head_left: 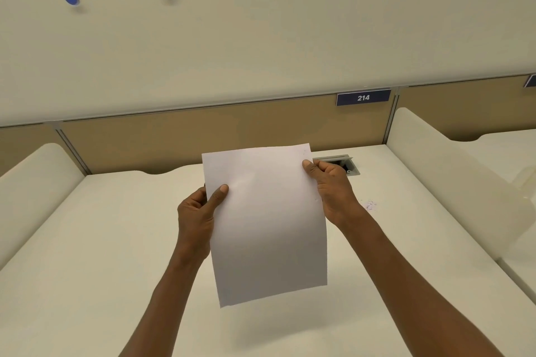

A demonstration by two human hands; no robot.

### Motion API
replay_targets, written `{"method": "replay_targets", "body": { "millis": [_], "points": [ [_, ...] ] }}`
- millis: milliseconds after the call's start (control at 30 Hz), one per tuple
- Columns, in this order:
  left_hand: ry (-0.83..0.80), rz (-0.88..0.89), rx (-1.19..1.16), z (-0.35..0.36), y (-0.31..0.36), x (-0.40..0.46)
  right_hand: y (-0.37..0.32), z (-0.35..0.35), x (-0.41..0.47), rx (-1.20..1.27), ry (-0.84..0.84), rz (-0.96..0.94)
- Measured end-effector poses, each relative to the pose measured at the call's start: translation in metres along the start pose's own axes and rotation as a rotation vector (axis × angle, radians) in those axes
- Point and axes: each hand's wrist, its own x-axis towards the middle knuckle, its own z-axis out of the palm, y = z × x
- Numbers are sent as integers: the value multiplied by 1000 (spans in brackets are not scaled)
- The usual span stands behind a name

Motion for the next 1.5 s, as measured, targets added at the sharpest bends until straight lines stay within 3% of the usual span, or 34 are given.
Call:
{"method": "replay_targets", "body": {
  "millis": [333, 667, 933, 1133, 1500],
  "points": [
    [40, -10, -4, 5, -2, 1, 8, -10, 5, 38, -36, 3],
    [123, -62, -96, 2, -17, 17, 47, -34, -3, -310, -216, 82],
    [3, -106, 58, -7, -55, 30, 94, -44, 7, -344, -64, 205],
    [24, -163, 396, -22, -109, 40, 135, -55, 17, -468, 8, 293],
    [91, -312, 456, -33, -174, 61, 189, -81, 29, -775, -40, 393]
  ]
}}
